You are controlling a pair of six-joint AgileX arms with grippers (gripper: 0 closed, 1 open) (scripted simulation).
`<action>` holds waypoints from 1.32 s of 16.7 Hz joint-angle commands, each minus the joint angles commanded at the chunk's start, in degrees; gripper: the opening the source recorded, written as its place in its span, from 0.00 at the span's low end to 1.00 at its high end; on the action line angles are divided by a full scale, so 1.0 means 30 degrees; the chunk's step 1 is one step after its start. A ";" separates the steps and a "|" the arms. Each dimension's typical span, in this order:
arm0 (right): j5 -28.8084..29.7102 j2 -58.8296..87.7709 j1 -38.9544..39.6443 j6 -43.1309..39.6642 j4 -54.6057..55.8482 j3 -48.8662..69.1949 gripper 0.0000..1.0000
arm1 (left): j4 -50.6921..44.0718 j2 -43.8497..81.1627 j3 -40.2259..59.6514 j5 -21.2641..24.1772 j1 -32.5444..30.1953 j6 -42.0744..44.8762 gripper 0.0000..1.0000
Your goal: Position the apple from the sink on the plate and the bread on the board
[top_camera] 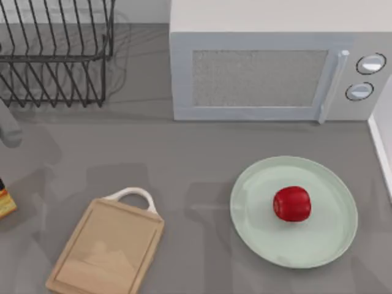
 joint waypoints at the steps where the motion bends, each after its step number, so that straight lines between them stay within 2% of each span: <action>1: 0.0000 0.0000 0.0000 0.0000 0.0000 0.0000 1.00 | 0.0447 0.0219 -0.0276 0.0001 0.0020 -0.0003 1.00; 7: 0.0000 0.0000 0.0000 0.0000 0.0000 0.0000 1.00 | 0.4647 0.2067 -0.2452 0.0008 0.0098 0.0110 1.00; 12: 0.0000 0.0000 0.0000 0.0000 0.0000 0.0000 1.00 | 0.4897 0.2235 -0.2624 0.0009 0.0107 0.0128 1.00; 22: 0.0000 0.0000 0.0000 0.0000 0.0000 0.0000 1.00 | 0.4897 0.2235 -0.2624 0.0009 0.0107 0.0128 0.25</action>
